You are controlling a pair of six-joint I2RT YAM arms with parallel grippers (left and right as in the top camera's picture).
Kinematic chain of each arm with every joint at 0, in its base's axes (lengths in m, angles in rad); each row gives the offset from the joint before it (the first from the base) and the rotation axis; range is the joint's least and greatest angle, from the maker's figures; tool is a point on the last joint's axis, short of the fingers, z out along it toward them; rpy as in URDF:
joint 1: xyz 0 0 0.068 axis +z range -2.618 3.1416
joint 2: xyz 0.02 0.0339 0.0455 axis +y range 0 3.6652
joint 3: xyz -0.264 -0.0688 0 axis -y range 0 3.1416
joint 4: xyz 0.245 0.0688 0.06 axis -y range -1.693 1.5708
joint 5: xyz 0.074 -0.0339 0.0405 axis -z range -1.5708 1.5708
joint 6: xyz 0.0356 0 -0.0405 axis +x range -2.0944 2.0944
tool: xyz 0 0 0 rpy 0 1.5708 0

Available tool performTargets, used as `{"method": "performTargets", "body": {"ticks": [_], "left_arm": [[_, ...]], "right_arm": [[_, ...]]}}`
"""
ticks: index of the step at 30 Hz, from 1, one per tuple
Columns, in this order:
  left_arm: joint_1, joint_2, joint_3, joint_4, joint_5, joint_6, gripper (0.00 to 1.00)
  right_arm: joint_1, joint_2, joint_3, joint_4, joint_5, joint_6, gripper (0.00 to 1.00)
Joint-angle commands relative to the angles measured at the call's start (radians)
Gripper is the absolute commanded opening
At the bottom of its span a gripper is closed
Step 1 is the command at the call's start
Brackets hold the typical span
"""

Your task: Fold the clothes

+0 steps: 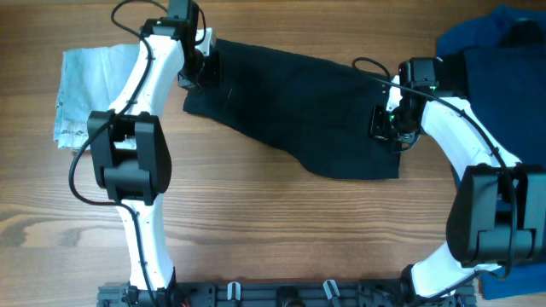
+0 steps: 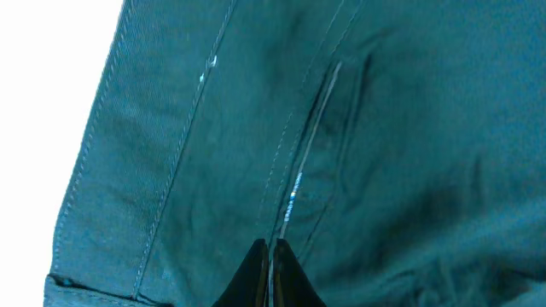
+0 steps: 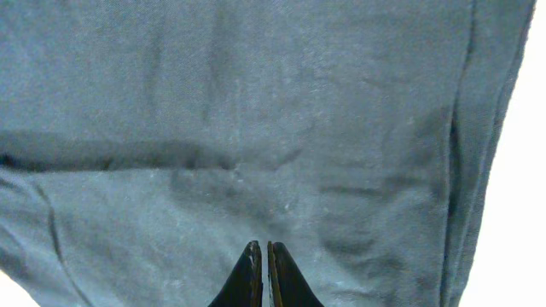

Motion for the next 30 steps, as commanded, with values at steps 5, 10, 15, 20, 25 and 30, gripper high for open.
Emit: {"method": "performTargets", "body": {"ticks": [5, 10, 15, 20, 25, 30], "left_arm": [[0.000, 0.014, -0.152, 0.031, 0.008, 0.000, 0.04], [0.000, 0.014, -0.163, 0.034, 0.008, -0.008, 0.04], [0.000, 0.014, -0.163, 0.045, 0.008, -0.008, 0.04], [0.000, 0.014, -0.163, 0.045, 0.008, -0.008, 0.05], [0.000, 0.014, -0.163, 0.045, 0.008, -0.007, 0.06], [0.000, 0.014, -0.163, 0.045, 0.008, -0.016, 0.04]], "right_arm": [[0.002, 0.011, -0.010, 0.010, 0.084, 0.019, 0.09], [0.001, 0.012, -0.046, 0.013, 0.156, 0.036, 0.10], [-0.001, 0.016, -0.090, 0.117, 0.267, 0.044, 0.17], [-0.039, 0.054, -0.090, 0.188, 0.270, 0.066, 0.56], [-0.058, 0.143, -0.090, 0.199, 0.258, 0.071, 0.61], [-0.058, 0.217, -0.090, 0.248, 0.243, 0.071, 0.04]]}}
